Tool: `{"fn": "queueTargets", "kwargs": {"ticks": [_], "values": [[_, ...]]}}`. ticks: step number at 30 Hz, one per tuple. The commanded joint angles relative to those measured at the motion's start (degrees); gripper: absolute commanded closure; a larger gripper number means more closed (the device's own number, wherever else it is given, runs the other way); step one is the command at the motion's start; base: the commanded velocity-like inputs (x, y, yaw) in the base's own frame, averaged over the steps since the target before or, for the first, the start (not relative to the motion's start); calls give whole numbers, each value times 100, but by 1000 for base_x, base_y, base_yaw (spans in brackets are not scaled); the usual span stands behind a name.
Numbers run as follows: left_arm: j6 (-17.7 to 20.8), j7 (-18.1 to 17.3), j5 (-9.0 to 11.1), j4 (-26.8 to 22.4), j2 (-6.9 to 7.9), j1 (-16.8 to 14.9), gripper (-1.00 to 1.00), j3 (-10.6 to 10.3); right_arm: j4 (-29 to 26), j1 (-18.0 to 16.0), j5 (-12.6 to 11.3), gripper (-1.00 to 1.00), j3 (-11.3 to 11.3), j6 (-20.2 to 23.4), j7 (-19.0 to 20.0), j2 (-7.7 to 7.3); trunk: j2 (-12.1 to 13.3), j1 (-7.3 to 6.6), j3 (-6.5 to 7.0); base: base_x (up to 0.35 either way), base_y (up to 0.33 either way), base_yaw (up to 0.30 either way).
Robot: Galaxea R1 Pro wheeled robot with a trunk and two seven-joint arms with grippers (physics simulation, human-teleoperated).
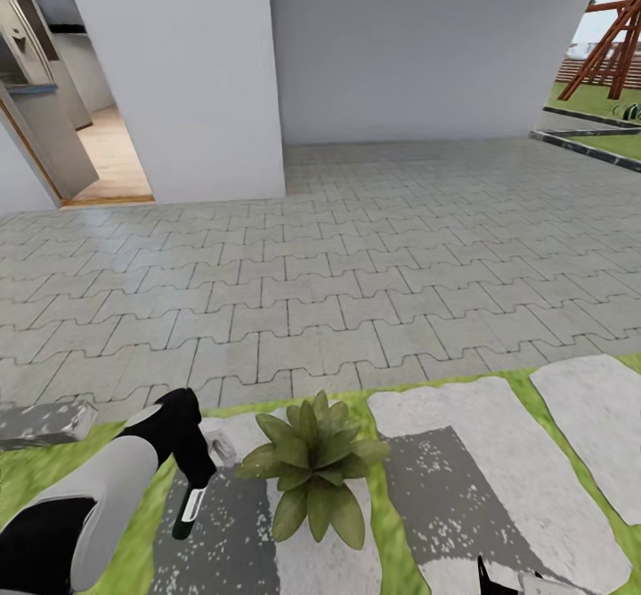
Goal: Pick up the pesticide atomizer in the garden and spray insectifuge to fully cover both potted plants in the garden.
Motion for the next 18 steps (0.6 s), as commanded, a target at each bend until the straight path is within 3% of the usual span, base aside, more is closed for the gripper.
{"fn": "queueTargets", "kwargs": {"ticks": [1, 8, 12, 18], "values": [[55, -34, -37, -11, -2, 5, 100, 31, -10, -7, 23, -100, -50, -17, 47, 8, -2, -1, -4, -26, 0, 0], [24, -54, -21, 5, 6, 16, 100, 27, -28, -7, 19, -100, -49, -17, 56, 4, -2, -1, -4, -213, 0, 0], [-37, -74, -8, 62, 69, 93, 100, 18, -31, -7, 23, -100, -43, -17, 56, 4, -2, -1, -4, -11, 0, 0], [-24, -191, 1, -7, 12, 62, 100, 22, -31, -7, 30, -100, -42, -17, 56, 4, -2, -1, -4, -1, 0, 0]]}}
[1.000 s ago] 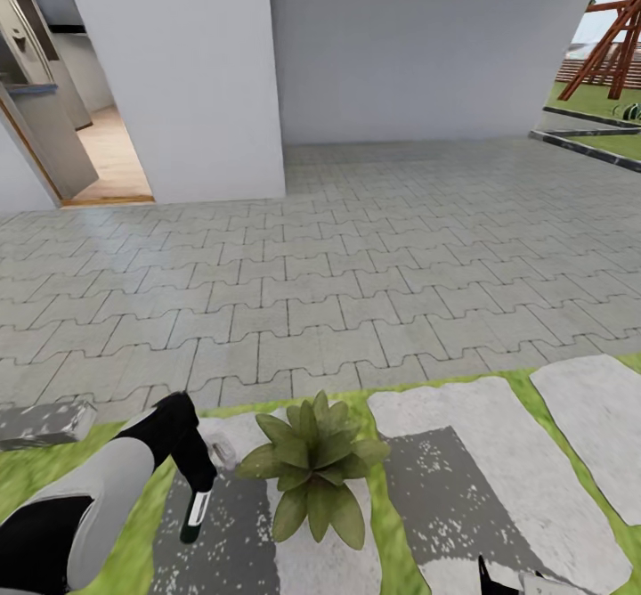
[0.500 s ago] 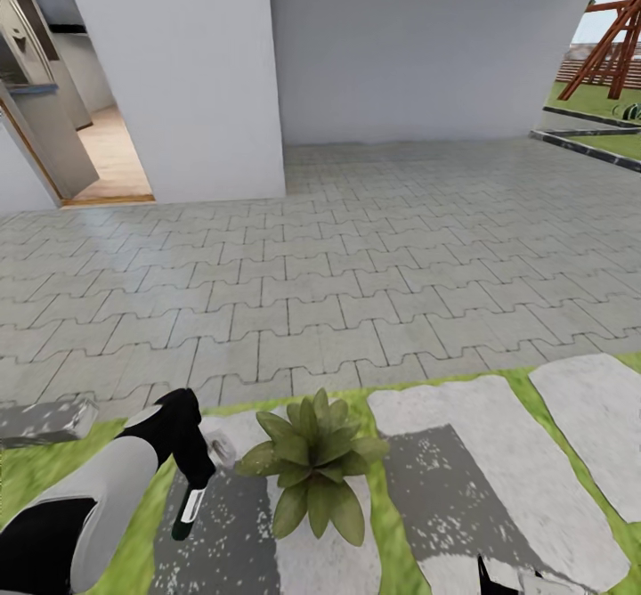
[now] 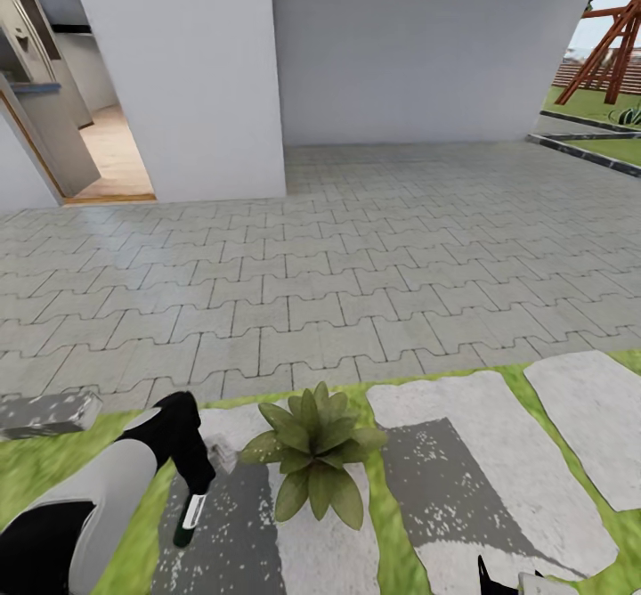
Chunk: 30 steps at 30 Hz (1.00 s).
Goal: Pick up the pesticide atomizer in the garden and spray insectifuge to fully cover both potted plants in the garden.
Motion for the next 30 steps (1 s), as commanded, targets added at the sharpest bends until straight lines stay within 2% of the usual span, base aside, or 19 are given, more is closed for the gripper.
{"fn": "queueTargets", "kwargs": {"ticks": [1, 5, 14, 18, 24, 27, 30], "values": [[52, -195, -50, -18, -6, -24, 100, 30, -6, -7, 24, -100, -47, -17, 47, 6, -2, -1, -5, 0, 0, 0], [36, -364, -71, -178, 54, -8, 100, 19, -6, -7, 25, -100, -47, -17, 47, 6, -2, -1, -5, 0, 0, 0], [5, -341, -75, -249, 255, 176, 100, 5, -6, -7, 25, -100, -47, -17, 47, 6, -2, -1, -5, 0, 0, 0], [-32, -337, -70, -280, 239, 278, 100, 8, -6, -7, 25, -100, -47, -17, 46, 7, -2, -1, -5, 0, 0, 0], [-25, -350, -69, -315, 181, 138, 100, 27, -6, -7, 25, -100, -47, -17, 47, 7, -2, -1, -5, 0, 0, 0], [4, -391, -69, -677, 186, 31, 100, 29, -6, -7, 25, -100, -49, -17, 47, 6, -2, -1, -5, 0, 0, 0], [-4, -406, -64, -751, 187, 79, 100, 20, -6, -7, 25, -100, -48, -17, 46, 6, -2, -1, -5, 0, 0, 0]]}}
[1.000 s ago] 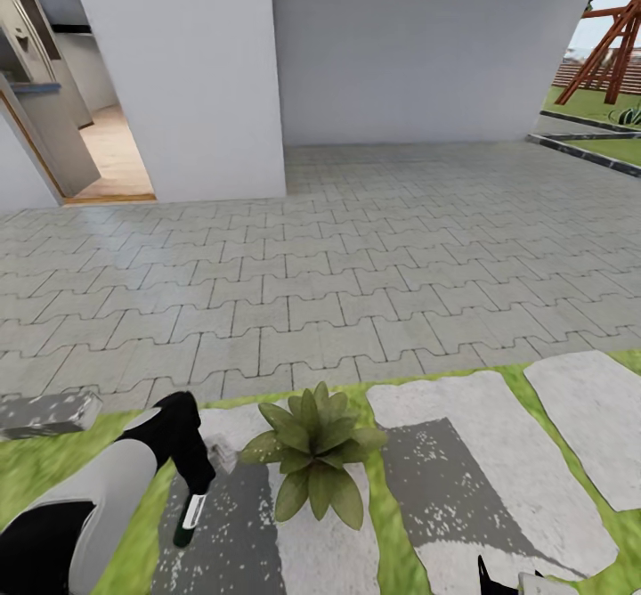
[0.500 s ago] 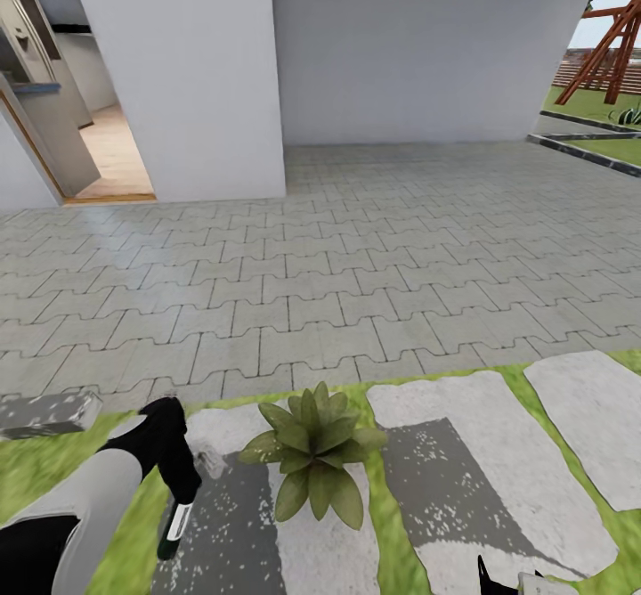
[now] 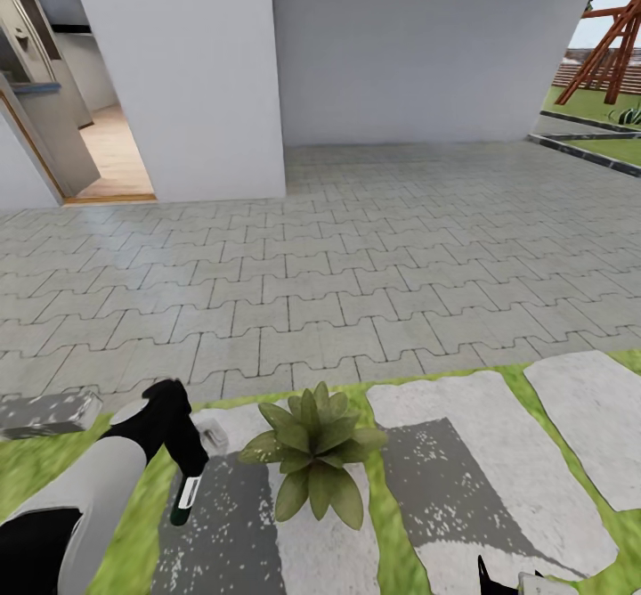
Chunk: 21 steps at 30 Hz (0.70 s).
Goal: Pick up the pesticide atomizer in the garden and spray insectifuge to fully cover both potted plants in the garden.
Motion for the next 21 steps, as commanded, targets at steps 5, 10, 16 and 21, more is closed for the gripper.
{"fn": "queueTargets", "kwargs": {"ticks": [5, 10, 16, 21], "values": [[33, -43, -37, 17, -1, 35, 100, 50, -7, -7, 23, -100, -49, -17, 40, 6, -2, -1, -6, 0, 0, -9], [28, -30, -43, 55, 11, 89, 100, 54, -7, -7, 23, -100, -49, -17, 39, 12, -2, -1, -34, 0, 0, -139], [37, -9, -52, 50, 14, 160, 100, 46, -6, -7, 23, -100, -48, -17, 39, 15, -2, -1, -41, 42, 35, -29], [40, -37, -39, -32, -4, 141, 100, 53, -7, -7, 23, -100, -48, -17, 39, 15, -2, -1, -41, 141, 127, -1]]}}
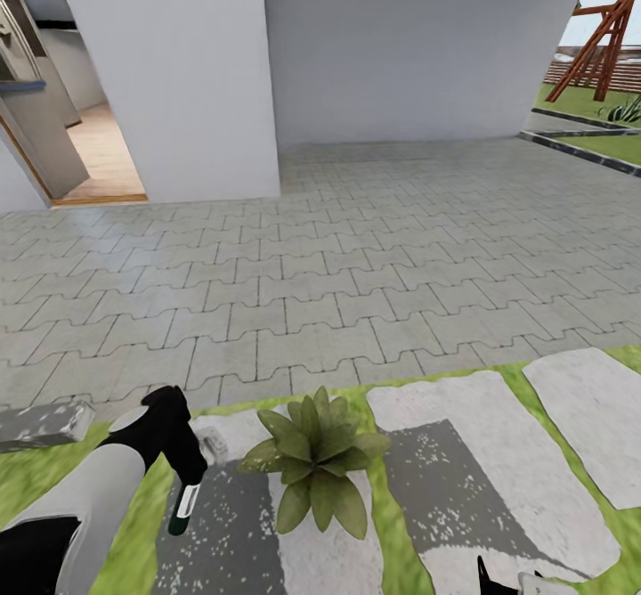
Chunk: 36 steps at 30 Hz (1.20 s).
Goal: Pick up the pesticide atomizer in the garden and spray insectifuge to fully cover both potted plants in the garden.
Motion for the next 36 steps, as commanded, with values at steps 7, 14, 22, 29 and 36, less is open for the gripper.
{"fn": "queueTargets", "kwargs": {"ticks": [7, 14, 22, 29, 36], "values": [[108, -49, -35, -30, -161, -85, 100, 30, -7, -7, 23, -100, -48, -17, 47, 6, -2, -1, -5, 5, 4, 0], [123, -32, -48, -35, -483, -95, 100, 22, -7, -7, 23, -100, -48, -17, 47, 6, -2, -1, -5, 0, 0, 0], [73, 14, -50, -34, -221, 3, 100, 11, -7, -7, 23, -100, -48, -17, 47, 6, -2, -1, -5, 0, 0, 0], [71, 14, -48, -22, -211, 9, 100, 3, -7, -7, 23, -100, -48, -17, 47, 6, -2, -1, -5, 85, 58, 0], [70, 39, -49, -39, -206, -16, 100, 11, 1, -7, 38, -100, -53, -17, 47, 6, -2, -1, -5, 119, 105, 0]]}}
